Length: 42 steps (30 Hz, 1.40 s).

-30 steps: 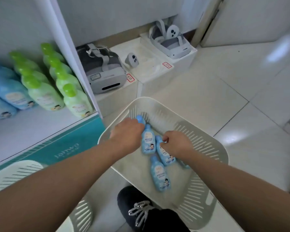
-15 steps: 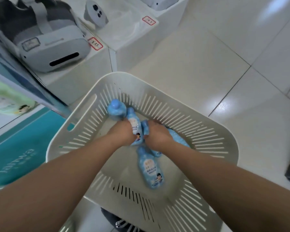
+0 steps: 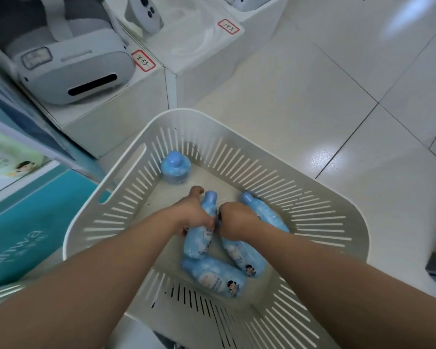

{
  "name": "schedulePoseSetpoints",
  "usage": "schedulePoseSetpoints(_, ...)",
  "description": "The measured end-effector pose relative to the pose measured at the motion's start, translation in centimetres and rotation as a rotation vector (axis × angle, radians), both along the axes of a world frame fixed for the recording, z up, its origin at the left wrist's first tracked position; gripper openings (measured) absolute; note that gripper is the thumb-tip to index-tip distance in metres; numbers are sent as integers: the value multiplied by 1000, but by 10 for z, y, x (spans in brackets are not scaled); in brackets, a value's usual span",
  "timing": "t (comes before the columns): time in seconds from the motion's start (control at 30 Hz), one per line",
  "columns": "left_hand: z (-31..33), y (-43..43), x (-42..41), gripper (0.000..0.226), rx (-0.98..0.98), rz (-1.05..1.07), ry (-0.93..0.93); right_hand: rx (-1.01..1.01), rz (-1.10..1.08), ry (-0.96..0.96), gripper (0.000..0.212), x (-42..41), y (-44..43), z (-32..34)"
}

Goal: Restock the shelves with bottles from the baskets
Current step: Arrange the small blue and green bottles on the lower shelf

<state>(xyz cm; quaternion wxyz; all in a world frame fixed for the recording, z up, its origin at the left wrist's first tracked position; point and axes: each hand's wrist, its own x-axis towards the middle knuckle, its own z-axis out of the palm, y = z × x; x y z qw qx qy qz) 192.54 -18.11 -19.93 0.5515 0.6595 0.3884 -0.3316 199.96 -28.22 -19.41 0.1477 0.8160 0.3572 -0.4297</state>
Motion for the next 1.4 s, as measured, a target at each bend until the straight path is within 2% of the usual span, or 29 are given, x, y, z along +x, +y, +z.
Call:
schedulePoseSetpoints(0.17,28,14,-17,65,-44,-181,-16,-18,182,40,24,-10,12,15)
schedulePoseSetpoints(0.37,71,33,-38,47,9,-37,-174,127,277,-90,19,-16,31,53)
schedulePoseSetpoints(0.5,119,40,-52,23,174,-44,-334,293,220,-155,17,-21,39,97)
schedulePoseSetpoints(0.63,177,47,-76,34,472,-82,-438,438,238,-193,21,-35,47,149)
schedulePoseSetpoints(0.73,214,52,-103,33,581,-26,-491,557,239,-214,22,-54,50,183)
schedulePoseSetpoints(0.87,250,61,-145,30,658,78,-550,668,258,-222,19,-82,58,221)
schedulePoseSetpoints(1.07,281,74,-213,37,770,209,-511,759,316,-224,23,-129,82,265)
schedulePoseSetpoints(1.23,290,88,-261,35,857,306,-439,813,380,-195,18,-167,103,275)
schedulePoseSetpoints(1.4,290,110,-315,33,918,418,-370,830,468,-155,25,-209,132,279)
